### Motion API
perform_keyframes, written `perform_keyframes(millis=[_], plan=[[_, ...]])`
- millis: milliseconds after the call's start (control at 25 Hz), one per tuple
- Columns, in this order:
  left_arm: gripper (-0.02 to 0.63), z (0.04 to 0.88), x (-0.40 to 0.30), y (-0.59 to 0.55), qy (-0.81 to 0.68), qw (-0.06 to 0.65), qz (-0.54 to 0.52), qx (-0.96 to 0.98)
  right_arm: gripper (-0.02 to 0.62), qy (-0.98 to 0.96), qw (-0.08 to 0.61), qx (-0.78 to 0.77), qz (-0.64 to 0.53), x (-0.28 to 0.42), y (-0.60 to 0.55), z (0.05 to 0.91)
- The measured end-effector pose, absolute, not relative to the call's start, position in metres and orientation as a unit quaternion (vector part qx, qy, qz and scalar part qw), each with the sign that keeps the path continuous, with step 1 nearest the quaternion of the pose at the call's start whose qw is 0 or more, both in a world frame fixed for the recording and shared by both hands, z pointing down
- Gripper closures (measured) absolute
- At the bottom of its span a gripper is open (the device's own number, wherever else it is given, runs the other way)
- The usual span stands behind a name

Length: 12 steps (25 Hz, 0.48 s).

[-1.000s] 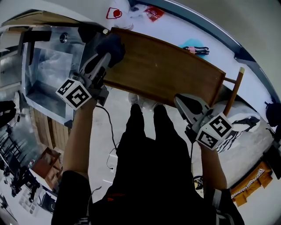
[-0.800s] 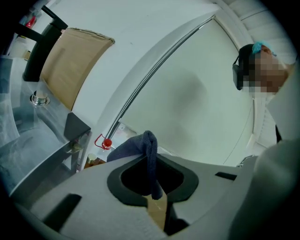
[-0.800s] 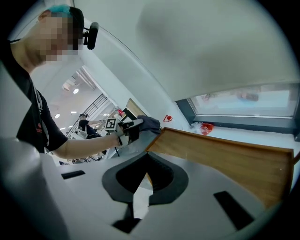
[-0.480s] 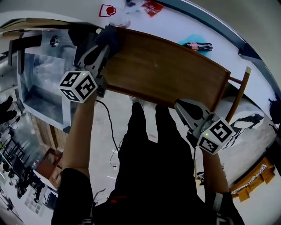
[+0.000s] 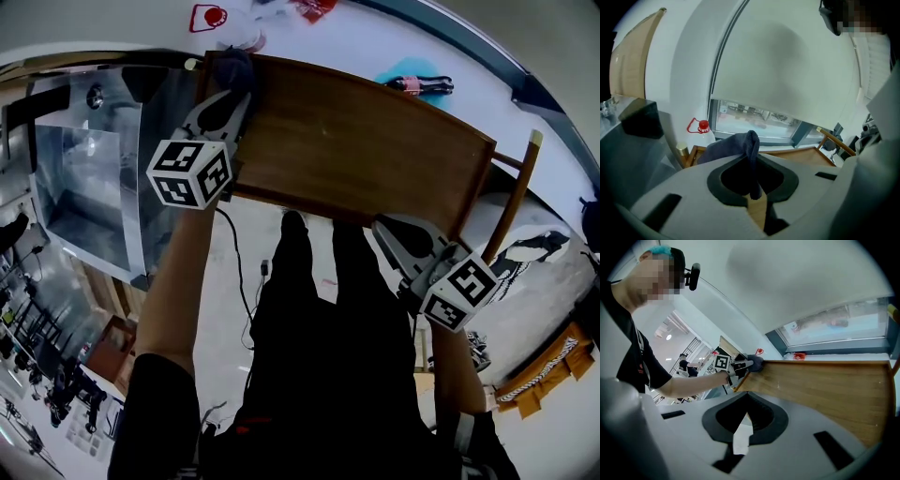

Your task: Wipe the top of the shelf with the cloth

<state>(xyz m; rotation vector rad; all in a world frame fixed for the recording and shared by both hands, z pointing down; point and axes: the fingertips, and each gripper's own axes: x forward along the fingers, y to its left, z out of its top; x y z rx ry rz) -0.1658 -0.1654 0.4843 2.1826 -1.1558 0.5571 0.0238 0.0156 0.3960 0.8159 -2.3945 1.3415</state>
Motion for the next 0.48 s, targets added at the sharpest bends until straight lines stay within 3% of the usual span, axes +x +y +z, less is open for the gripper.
perform_keyframes(millis=[480], plan=[[0.554, 0.511, -0.107, -0.149, -0.383, 0.313, 0.245, 0.834, 0.591, -0.816, 0.122, 0.304, 0.476, 0.051, 0.027, 0.404]])
